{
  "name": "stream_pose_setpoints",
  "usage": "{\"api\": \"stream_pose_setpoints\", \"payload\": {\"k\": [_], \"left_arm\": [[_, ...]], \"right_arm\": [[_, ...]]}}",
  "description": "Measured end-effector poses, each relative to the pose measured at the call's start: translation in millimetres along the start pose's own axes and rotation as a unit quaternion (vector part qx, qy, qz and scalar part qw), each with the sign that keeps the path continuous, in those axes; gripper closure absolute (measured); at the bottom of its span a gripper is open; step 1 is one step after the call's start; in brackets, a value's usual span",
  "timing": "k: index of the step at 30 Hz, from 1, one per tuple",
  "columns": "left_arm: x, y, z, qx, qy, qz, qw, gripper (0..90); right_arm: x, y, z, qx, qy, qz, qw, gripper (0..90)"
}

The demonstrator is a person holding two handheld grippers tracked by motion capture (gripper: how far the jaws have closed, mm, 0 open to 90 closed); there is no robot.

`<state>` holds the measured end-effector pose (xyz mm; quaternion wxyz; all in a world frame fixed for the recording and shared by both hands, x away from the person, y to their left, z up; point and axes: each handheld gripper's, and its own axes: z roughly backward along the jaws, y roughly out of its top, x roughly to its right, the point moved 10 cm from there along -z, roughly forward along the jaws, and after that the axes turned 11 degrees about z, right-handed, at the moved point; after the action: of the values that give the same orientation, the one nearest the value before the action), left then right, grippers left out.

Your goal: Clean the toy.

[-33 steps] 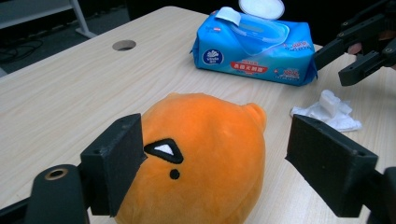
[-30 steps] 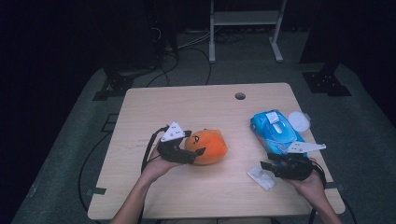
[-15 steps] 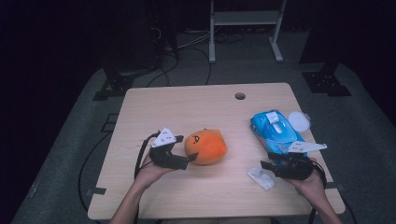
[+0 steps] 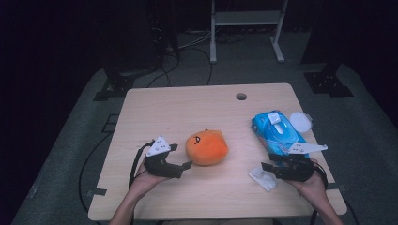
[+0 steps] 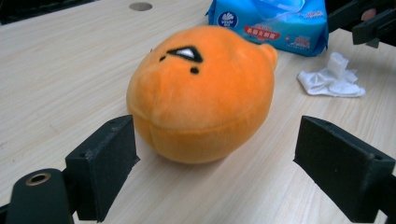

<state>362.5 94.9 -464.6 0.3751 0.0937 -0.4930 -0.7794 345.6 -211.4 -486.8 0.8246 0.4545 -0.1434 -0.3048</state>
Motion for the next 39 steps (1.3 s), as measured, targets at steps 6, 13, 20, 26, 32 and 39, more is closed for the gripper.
{"api": "stream_pose_setpoints", "payload": {"k": [6, 13, 20, 26, 32, 39], "left_arm": [[-3.8, -7.0, 3.8, -0.001, 0.005, 0.002, 1.0000, 11.0], [-8.1, -17.9, 10.1, -0.010, 0.013, 0.003, 0.9999, 11.0], [-14.9, -29.7, 15.9, -0.021, 0.027, 0.009, 0.9994, 10.1], [-18.3, -37.4, 21.4, -0.027, 0.031, 0.014, 0.9991, 10.1], [-19.6, -47.1, 27.1, -0.034, 0.034, 0.017, 0.9987, 10.1], [-17.9, -56.2, 29.8, -0.038, 0.025, 0.026, 0.9986, 9.1]], "right_arm": [[-1.3, -0.6, -0.5, -0.001, 0.001, -0.001, 1.0000, 42.9], [-4.9, 1.7, -0.4, 0.003, 0.008, 0.001, 1.0000, 42.5], [-7.6, 1.7, -1.4, -0.001, 0.010, 0.004, 0.9999, 42.5], [-8.2, 0.9, -2.7, -0.005, 0.010, 0.007, 0.9999, 42.1], [-8.0, 0.6, -2.5, -0.005, 0.009, 0.008, 0.9999, 42.0], [-9.6, -0.7, -3.7, -0.009, 0.011, 0.011, 0.9998, 41.6]]}}
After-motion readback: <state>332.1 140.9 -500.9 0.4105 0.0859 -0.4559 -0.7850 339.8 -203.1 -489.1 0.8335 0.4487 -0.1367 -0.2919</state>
